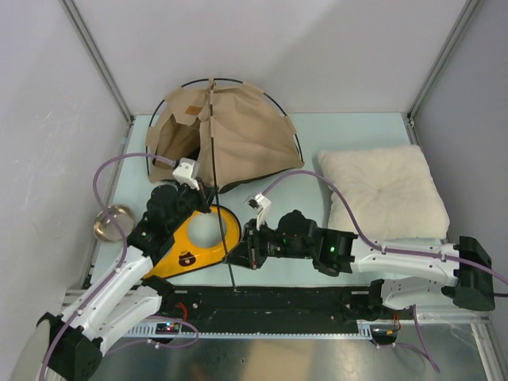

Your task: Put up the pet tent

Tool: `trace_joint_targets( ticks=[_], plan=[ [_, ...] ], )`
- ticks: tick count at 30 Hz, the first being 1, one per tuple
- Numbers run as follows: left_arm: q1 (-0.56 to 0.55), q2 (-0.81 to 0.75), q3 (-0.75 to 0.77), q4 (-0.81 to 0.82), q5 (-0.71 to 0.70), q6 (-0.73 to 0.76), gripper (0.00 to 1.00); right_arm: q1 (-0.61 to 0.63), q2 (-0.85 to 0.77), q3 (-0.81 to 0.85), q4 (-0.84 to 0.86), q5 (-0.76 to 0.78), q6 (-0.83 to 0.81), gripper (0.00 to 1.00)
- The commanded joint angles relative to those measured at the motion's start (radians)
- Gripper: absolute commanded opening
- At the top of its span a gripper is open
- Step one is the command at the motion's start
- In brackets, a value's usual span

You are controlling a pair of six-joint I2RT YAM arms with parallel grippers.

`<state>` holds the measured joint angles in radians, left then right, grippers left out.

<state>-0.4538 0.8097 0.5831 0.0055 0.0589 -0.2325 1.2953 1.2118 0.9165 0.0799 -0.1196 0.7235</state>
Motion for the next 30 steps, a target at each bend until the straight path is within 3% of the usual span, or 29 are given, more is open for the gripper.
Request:
trace_joint_targets(
  ticks=[1,8,13,20,30],
  plan=[
    [-0.007,-0.075,-0.083,-0.014,0.116,-0.042,0.0,-0.04,0.009,-0.009,0.278,0.075,0.026,0.0],
    [-0.012,-0.209,-0.189,-0.012,0.188,-0.018,0.0,-0.09,0.042,-0.027,0.358,0.092,0.073,0.0],
    [-0.017,-0.29,-0.233,-0.012,0.166,-0.023,0.0,-0.157,0.069,-0.026,0.43,0.074,0.106,0.0],
    [-0.017,-0.219,-0.178,-0.083,0.203,-0.194,0.0,-0.246,0.126,0.019,0.473,0.028,0.143,0.0],
    [-0.051,-0.153,-0.121,-0.118,0.307,-0.365,0.0,-0.259,0.214,0.089,0.533,0.034,0.221,0.0]
  ],
)
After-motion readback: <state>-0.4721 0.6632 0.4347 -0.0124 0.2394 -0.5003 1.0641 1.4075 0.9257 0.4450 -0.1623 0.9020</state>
